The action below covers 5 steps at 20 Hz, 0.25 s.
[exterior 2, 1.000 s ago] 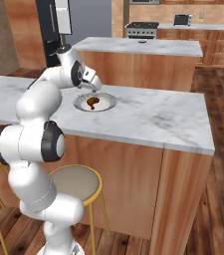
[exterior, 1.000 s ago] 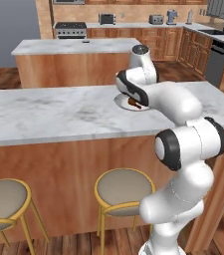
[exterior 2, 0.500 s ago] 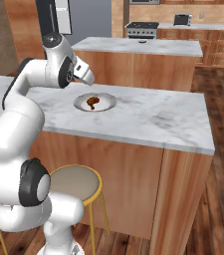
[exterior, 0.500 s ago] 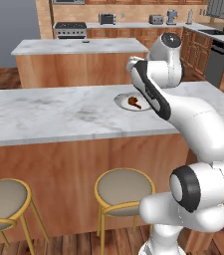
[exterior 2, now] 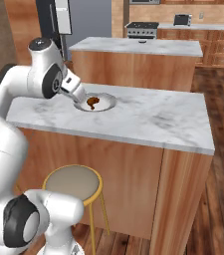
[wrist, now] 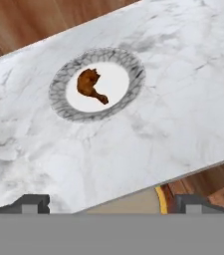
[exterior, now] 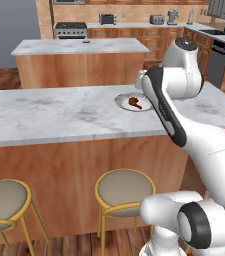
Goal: Take the chicken drumstick from the fridge and place it on the digital scale on the counter by the fridge. Wait a few seconds for a reading, then move it to the plate on the dining counter.
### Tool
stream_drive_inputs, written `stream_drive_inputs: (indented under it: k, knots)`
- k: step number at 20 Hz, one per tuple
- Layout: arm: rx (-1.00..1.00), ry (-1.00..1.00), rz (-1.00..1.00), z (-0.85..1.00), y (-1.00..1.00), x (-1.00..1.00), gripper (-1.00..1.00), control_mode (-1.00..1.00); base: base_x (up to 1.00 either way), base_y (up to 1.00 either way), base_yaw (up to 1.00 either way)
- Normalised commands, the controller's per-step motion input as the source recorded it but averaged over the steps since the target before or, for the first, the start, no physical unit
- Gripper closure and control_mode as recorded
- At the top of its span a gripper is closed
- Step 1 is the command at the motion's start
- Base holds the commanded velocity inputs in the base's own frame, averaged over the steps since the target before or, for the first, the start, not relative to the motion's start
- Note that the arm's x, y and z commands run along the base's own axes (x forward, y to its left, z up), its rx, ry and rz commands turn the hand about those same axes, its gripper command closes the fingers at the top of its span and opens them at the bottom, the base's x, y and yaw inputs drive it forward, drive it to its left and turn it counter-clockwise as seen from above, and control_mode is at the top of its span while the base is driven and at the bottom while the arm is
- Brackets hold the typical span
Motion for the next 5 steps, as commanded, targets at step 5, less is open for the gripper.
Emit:
stream_drive_inputs:
  k: [5]
  knots:
    - [-0.07, 0.19, 0.00, -0.85, 0.09, -0.98, -1.00, -1.00, 0.00, 0.00, 0.00]
